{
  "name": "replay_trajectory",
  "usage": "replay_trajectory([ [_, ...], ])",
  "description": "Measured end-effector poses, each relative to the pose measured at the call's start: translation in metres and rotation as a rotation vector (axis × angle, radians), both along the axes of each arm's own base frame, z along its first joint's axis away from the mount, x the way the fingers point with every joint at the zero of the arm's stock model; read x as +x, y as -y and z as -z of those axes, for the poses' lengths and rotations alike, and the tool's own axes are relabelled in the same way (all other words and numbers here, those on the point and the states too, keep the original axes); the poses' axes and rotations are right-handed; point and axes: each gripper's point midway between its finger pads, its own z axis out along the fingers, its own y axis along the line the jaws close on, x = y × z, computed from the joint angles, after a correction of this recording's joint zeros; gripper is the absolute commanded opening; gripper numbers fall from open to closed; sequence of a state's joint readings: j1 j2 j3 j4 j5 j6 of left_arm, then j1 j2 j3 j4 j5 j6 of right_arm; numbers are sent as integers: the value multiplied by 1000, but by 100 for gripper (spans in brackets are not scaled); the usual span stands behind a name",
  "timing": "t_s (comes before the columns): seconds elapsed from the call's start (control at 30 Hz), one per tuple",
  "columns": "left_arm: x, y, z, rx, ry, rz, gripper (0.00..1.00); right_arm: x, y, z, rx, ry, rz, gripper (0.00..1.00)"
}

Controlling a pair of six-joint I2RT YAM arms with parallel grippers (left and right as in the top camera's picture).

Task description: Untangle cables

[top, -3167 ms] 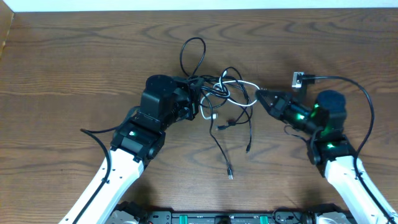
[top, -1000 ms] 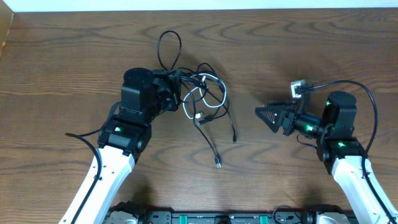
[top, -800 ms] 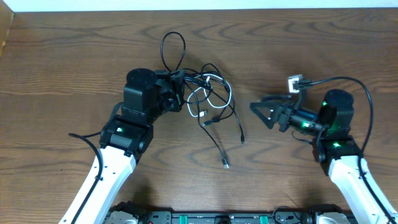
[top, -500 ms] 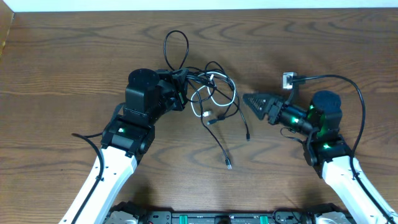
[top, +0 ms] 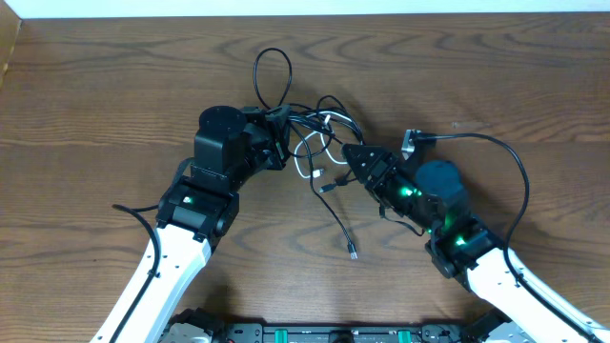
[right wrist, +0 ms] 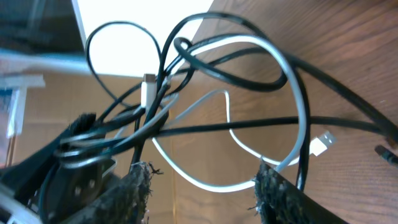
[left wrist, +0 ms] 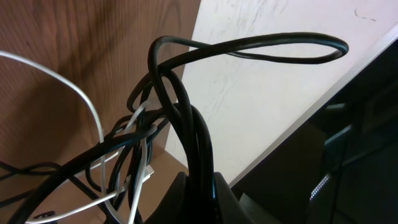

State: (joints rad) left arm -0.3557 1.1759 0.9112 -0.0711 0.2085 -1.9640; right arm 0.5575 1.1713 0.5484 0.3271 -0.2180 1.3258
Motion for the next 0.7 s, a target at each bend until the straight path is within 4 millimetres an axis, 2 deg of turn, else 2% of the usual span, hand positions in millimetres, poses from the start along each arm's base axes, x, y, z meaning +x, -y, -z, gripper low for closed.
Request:
replay_trajectory([
  [0.2, 0, 1, 0, -9, -5, -3, 8, 3, 0, 2, -16, 5, 75, 49],
  [0.3, 0, 1, 0, -13, -8, -5, 7, 6, -1, 11, -19, -22, 99, 49],
  [0.53, 1, -2, 0, -11, -8, -23, 8, 8, -9, 28, 13, -99, 118, 62],
  [0.7, 2, -3, 0, -8, -6, -31, 7, 7, -11, 30, 27, -116, 122, 61],
])
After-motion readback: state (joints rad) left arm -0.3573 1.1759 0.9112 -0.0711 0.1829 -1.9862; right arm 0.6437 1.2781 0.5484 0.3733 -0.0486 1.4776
